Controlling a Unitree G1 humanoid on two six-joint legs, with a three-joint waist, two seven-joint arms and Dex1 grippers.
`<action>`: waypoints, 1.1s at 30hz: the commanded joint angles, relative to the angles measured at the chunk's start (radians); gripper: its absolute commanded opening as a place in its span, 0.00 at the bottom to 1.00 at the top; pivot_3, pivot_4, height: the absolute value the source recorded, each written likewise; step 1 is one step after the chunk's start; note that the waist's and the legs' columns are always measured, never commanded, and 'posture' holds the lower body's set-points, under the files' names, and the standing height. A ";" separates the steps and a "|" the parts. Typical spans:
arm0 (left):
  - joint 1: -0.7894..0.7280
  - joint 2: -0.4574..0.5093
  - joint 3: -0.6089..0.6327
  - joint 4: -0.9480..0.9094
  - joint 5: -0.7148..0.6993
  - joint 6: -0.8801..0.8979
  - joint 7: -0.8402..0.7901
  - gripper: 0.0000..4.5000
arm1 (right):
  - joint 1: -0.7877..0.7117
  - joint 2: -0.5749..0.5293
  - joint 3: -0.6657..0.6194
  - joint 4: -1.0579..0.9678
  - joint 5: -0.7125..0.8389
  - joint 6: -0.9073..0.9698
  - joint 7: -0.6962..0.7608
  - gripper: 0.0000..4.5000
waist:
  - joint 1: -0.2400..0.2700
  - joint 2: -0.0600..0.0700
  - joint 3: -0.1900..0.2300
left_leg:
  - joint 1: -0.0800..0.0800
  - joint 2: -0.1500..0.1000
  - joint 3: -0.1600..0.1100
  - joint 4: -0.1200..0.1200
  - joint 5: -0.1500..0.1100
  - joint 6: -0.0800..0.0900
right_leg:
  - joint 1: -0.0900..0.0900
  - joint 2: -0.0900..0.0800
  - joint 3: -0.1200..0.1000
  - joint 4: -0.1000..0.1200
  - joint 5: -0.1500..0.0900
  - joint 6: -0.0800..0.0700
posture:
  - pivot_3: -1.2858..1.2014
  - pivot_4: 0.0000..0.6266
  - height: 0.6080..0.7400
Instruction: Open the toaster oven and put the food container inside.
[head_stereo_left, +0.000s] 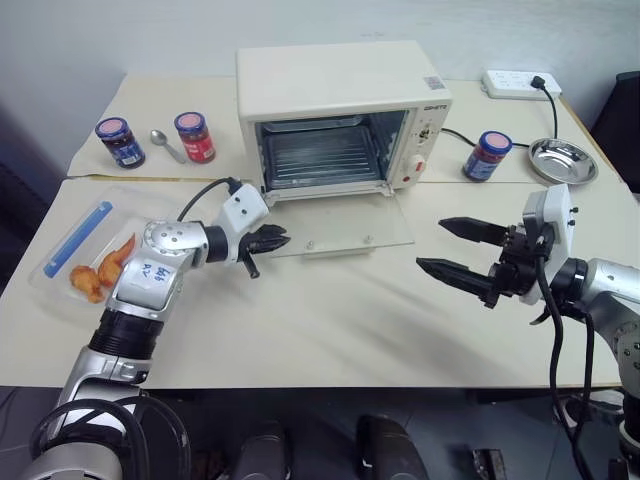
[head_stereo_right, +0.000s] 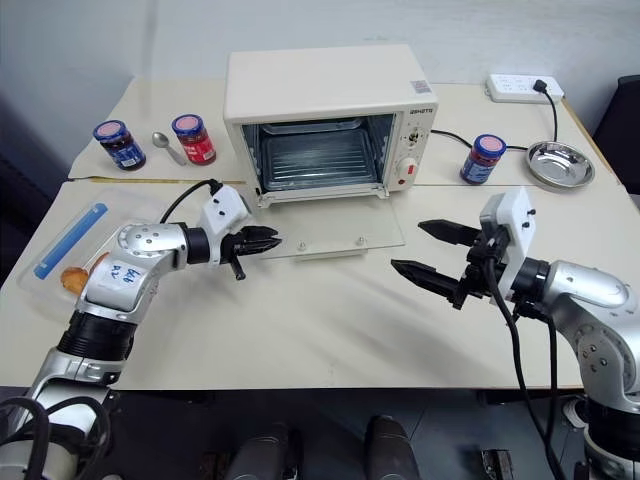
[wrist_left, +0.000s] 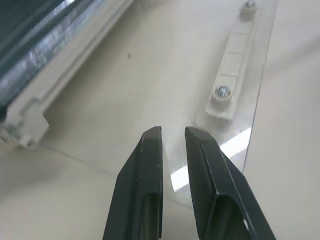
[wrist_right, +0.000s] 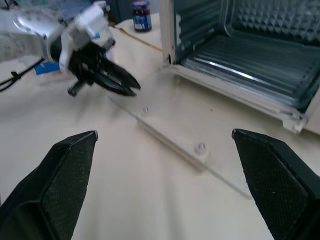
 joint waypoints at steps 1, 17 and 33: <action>0.030 0.001 0.014 -0.088 0.021 0.035 0.039 0.17 | -0.065 0.002 -0.008 0.007 0.061 0.011 -0.020 1.00 | 0.000 0.000 0.000 | 0.000 0.000 0.000 0.000 0.000 0.000 | 0.000 0.000 0.000 0.000 0.000 0.000 | 0.52 0.24 1.00; 0.079 -0.385 1.029 -0.977 -0.077 1.089 0.530 0.90 | -0.284 -0.048 0.189 0.214 0.008 -0.028 0.221 1.00 | -0.002 -0.002 0.001 | -0.001 0.000 -0.006 0.001 0.000 0.000 | 0.001 -0.001 0.000 0.000 0.000 0.000 | 0.52 0.24 1.00; -0.026 -0.531 1.287 -0.838 0.180 1.089 0.774 0.99 | -0.330 0.017 0.228 0.246 -0.044 -0.075 0.220 1.00 | 0.012 -0.008 0.000 | -0.001 0.000 -0.009 0.001 -0.001 -0.001 | 0.002 -0.001 -0.002 0.000 0.000 0.000 | 0.52 0.24 1.00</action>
